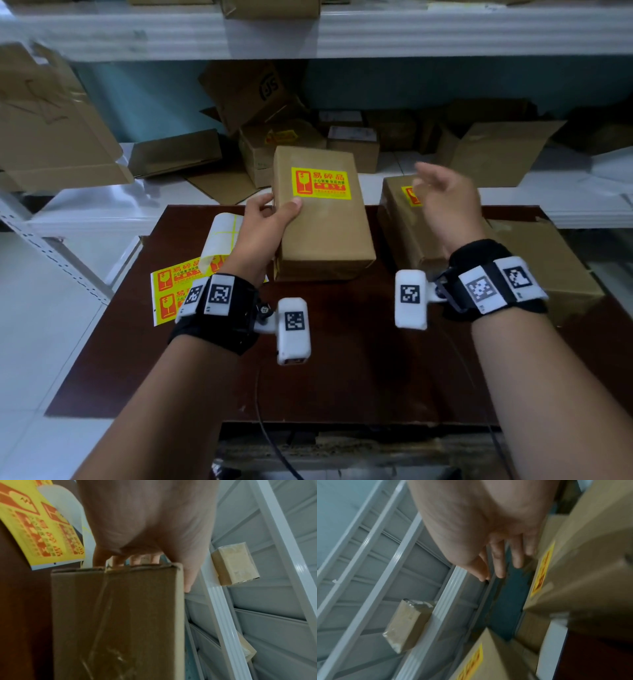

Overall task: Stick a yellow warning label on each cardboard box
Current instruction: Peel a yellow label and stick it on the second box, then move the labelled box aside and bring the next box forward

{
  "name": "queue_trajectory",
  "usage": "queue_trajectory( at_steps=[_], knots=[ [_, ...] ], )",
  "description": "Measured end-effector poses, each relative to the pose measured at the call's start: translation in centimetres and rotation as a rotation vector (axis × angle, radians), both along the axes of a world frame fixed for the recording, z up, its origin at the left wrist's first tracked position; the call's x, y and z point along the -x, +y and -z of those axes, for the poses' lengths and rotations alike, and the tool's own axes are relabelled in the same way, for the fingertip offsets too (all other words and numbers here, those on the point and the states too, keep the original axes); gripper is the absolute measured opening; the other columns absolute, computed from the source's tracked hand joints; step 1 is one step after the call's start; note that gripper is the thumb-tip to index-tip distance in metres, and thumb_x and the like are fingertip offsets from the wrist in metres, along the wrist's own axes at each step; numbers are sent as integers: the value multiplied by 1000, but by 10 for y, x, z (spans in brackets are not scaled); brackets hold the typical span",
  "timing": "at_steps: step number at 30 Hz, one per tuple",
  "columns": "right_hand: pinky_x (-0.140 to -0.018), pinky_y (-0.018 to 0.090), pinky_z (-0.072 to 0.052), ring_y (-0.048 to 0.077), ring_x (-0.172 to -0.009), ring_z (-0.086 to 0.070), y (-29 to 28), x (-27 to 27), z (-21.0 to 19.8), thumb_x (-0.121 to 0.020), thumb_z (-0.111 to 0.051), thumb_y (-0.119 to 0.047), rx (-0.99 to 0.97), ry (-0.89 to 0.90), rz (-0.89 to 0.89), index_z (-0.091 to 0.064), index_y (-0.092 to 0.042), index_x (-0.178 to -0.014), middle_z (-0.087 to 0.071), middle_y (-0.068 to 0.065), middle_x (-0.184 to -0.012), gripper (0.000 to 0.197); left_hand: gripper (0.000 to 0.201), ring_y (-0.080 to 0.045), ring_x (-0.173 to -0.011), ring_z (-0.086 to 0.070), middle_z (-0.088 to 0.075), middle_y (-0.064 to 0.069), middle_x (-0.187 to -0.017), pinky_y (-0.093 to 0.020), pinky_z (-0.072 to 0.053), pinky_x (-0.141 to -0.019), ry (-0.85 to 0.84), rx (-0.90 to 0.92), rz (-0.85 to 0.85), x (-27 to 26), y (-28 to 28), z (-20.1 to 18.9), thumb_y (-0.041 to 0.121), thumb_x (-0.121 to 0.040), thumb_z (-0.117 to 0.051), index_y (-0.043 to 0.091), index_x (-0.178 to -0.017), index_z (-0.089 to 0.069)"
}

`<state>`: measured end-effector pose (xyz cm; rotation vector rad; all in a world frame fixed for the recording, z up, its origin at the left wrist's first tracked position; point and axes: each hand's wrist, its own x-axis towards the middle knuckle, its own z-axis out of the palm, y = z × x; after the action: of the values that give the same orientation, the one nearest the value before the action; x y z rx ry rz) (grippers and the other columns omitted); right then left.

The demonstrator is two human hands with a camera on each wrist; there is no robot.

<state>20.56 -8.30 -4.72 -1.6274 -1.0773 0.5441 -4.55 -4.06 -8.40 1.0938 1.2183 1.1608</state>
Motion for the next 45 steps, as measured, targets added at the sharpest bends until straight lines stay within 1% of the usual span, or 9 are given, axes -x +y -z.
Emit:
queue_trajectory(
  at_steps=[6,9,13,19,26,33,36,40,45],
  knots=[
    [-113,45,-38,34,-134,-49,-5,-47,16,-93,-61,-43,435,-395,56,-63,-24,-134,-55,6,-145,45,84,-22,-102,-69,-68,-10,-120,-36,-56,-75,60,121,4,-15,15,26,68,-66,-74,12,-126,-58],
    [-115,53,-34,38,-137,-44,-3,-46,24,-86,-62,-51,479,-450,20,-61,-31,-134,-51,4,-148,52,66,-22,-99,-71,-72,-10,-114,-35,-56,-77,61,121,55,-26,12,27,62,-80,-67,9,-119,-64],
    [-114,52,-33,34,-139,-39,-2,-40,30,-86,-68,-50,458,-481,-48,-58,-36,-137,-47,-3,-151,54,37,-20,-104,-70,-74,-5,-112,-37,-54,-93,51,95,157,-33,6,28,40,-95,-60,12,-119,-67],
    [-115,51,-32,31,-140,-36,1,-33,35,-82,-74,-50,382,-460,-118,-63,-41,-128,-42,-9,-154,48,69,-16,-113,-64,-63,5,-129,-39,-52,-98,209,46,197,-23,10,30,51,-75,-72,35,-139,-53],
    [-119,51,-25,29,-144,-29,-3,-31,34,-83,-79,-38,336,-379,-146,-66,-43,-121,-42,-10,-153,40,59,-19,-116,-57,-58,-3,-131,-34,-47,-99,390,-86,-55,-31,7,28,40,-93,-63,16,-144,-45],
    [-117,43,-33,21,-142,-40,-21,-54,20,-94,-65,-39,214,-337,-52,-58,-28,-138,-47,-2,-152,46,58,-15,-111,-52,-56,-3,-137,-26,-38,-88,443,-99,-37,-35,5,26,40,-96,-58,16,-146,-41],
    [-119,54,-26,33,-145,-33,-41,-93,11,-86,-66,-57,390,-561,225,-49,-32,-144,-41,5,-156,66,59,-18,-115,-53,-55,-5,-137,-27,-39,-89,446,-94,-18,-35,7,25,39,-96,-59,14,-146,-40],
    [-118,68,-2,49,-151,1,-61,-118,20,-63,-70,-81,841,-601,243,-13,-34,-159,-1,12,-169,121,61,-25,-122,-55,-56,-6,-136,-30,-42,-91,419,-79,-1,-40,6,24,39,-95,-60,14,-147,-39],
    [-116,70,-14,50,-150,-7,-68,-117,29,-65,-78,-70,917,-598,221,-10,-43,-157,2,6,-169,118,65,-27,-125,-52,-53,-8,-141,-34,-41,-95,445,-91,12,-43,1,24,43,-94,-60,15,-149,-38]
  ],
)
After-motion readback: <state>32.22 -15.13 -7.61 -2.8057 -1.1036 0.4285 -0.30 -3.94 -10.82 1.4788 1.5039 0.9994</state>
